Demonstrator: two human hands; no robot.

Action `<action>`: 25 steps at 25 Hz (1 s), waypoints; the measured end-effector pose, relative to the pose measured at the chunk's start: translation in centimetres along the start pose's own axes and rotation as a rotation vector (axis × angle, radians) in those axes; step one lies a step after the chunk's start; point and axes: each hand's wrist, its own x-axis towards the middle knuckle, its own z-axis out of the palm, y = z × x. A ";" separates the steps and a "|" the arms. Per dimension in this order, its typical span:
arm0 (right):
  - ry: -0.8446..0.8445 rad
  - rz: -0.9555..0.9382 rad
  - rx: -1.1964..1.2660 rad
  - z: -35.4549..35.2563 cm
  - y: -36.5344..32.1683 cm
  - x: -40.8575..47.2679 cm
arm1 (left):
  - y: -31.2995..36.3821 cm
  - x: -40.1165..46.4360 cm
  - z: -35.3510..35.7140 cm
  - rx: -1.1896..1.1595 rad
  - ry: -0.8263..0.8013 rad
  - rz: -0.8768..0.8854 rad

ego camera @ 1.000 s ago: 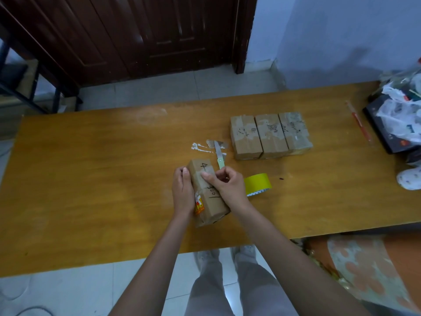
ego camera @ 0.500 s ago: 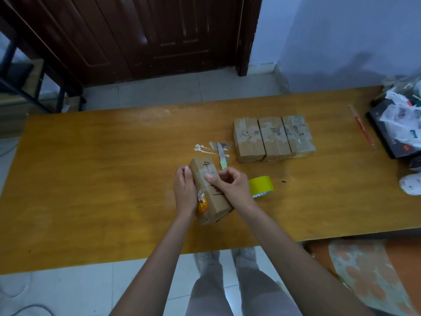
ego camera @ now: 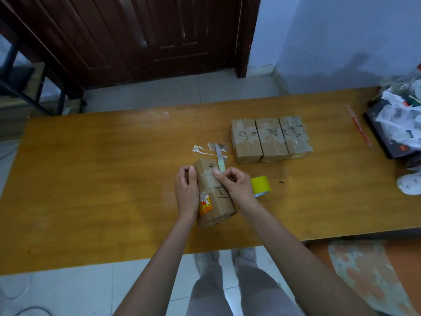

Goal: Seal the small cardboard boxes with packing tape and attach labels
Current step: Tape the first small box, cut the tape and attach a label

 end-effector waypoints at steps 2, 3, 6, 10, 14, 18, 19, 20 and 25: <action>0.028 0.001 -0.044 -0.4 0.5 0.0 | 0.1 0.1 0.0 0.016 0.001 -0.014; 0.026 0.000 -0.100 -0.5 0.7 -0.1 | 0.2 0.3 0.0 0.036 0.009 -0.017; -0.043 0.027 -0.260 0.0 0.6 -0.6 | 0.9 0.9 0.2 0.005 0.012 -0.080; 0.047 0.099 -0.217 0.1 0.1 0.0 | 1.5 0.4 0.6 -0.335 -0.153 -0.216; 0.103 0.086 -0.251 0.5 0.0 0.3 | 0.8 -1.1 1.5 -0.236 -0.253 -0.230; 0.108 -0.022 -0.343 0.4 -0.1 0.3 | 0.7 -1.2 2.1 -0.092 -0.198 -0.137; 0.115 -0.065 -0.380 0.4 -0.1 0.2 | 0.8 -1.2 2.2 -0.076 -0.179 -0.115; 0.117 -0.103 -0.410 0.3 -0.1 0.3 | 1.0 -1.2 2.3 -0.061 -0.169 -0.094; 0.072 -0.128 -0.428 -0.1 0.1 0.7 | 1.0 -1.4 2.4 -0.019 -0.200 -0.045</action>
